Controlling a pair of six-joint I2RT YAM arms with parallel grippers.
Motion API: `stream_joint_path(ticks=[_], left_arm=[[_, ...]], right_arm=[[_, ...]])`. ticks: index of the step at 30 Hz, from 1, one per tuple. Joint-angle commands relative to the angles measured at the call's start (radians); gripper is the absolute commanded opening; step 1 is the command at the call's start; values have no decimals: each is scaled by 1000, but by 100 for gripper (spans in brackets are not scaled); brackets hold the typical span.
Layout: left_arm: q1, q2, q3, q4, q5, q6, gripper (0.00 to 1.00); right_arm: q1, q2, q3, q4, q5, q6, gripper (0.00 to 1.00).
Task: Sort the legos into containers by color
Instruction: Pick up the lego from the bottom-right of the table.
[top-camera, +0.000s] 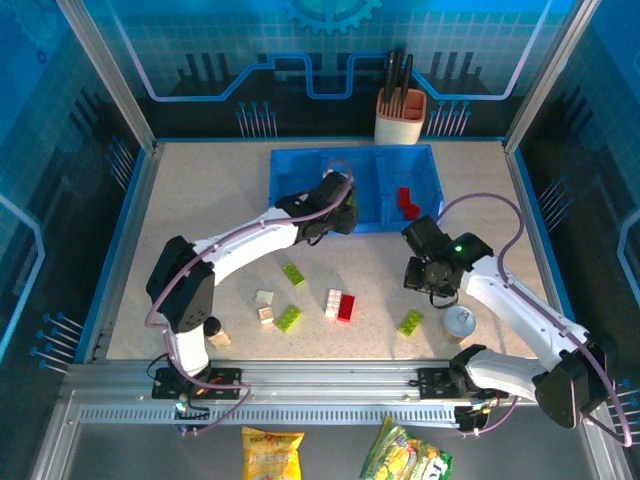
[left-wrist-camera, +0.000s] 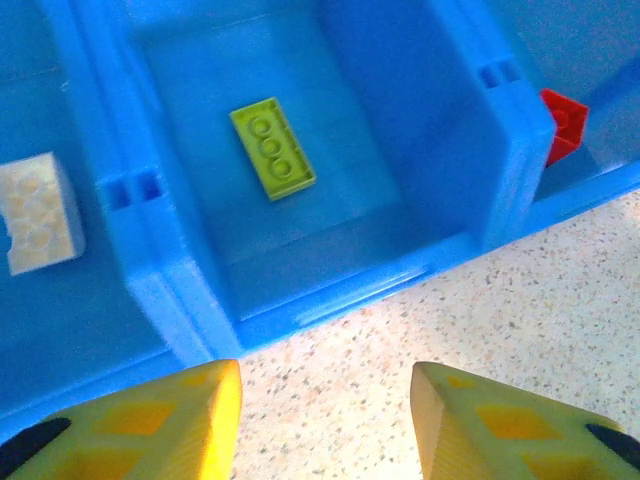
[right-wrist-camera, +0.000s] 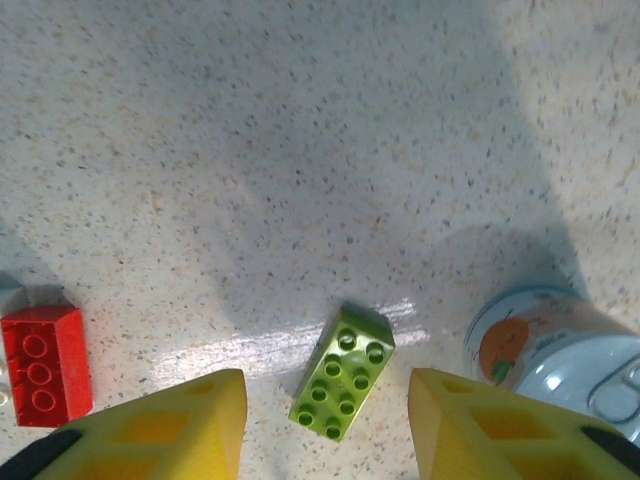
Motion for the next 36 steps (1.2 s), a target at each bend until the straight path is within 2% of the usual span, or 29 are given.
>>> stream_joint_path(ticks=[1,9,14,36], left_arm=[[33,-81,-60,41,31,-38,49],[95,-190,-190,66,30,-50,50],[122,-231,-239,76,33,-57,50],[136,-247,-267,88,41,-67,50]], right_arm=[[33,32,-33,-58,8,182,47],[83,9,-181,19,-47,317,47],[89,8,-260,77,-101,342,47],[117,112,-334,223,-164,365,50]])
